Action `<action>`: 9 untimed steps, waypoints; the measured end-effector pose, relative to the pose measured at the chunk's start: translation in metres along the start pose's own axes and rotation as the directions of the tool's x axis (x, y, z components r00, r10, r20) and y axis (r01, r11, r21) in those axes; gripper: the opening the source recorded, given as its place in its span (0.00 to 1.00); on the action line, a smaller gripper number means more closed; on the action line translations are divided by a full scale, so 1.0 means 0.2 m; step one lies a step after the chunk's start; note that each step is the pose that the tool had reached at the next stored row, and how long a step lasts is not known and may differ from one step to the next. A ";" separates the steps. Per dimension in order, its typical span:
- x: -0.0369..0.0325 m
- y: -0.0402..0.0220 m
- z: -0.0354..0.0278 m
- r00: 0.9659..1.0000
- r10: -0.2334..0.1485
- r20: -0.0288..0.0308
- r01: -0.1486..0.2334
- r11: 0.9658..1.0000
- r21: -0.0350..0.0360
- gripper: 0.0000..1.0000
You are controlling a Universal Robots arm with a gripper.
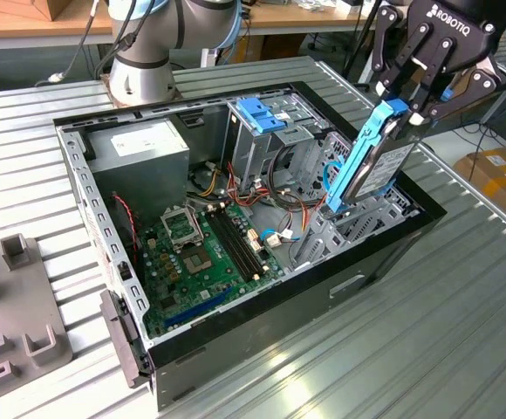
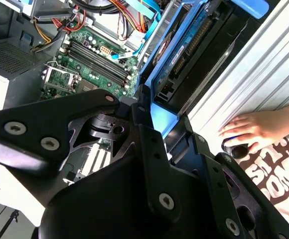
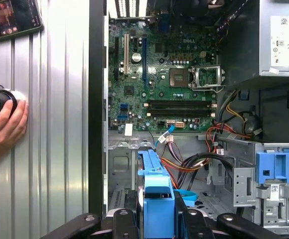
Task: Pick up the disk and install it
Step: 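Pick up the disk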
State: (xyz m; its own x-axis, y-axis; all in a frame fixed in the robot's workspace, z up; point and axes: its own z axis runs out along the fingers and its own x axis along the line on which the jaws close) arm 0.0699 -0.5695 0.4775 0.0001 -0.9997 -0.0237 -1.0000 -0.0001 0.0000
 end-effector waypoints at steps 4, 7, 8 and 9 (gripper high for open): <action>0.001 0.000 0.023 1.000 0.000 0.000 0.000 1.000 0.000 0.37; 0.001 0.000 0.025 1.000 0.000 0.000 0.000 1.000 0.000 0.37; 0.001 0.000 0.027 1.000 0.000 0.000 0.000 1.000 0.000 0.37; 0.001 0.000 0.031 1.000 0.000 0.000 0.000 1.000 0.000 0.37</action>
State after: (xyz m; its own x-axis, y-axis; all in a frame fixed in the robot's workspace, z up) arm 0.0699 -0.5696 0.4713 0.0002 -0.9997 -0.0235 -1.0000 -0.0002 0.0000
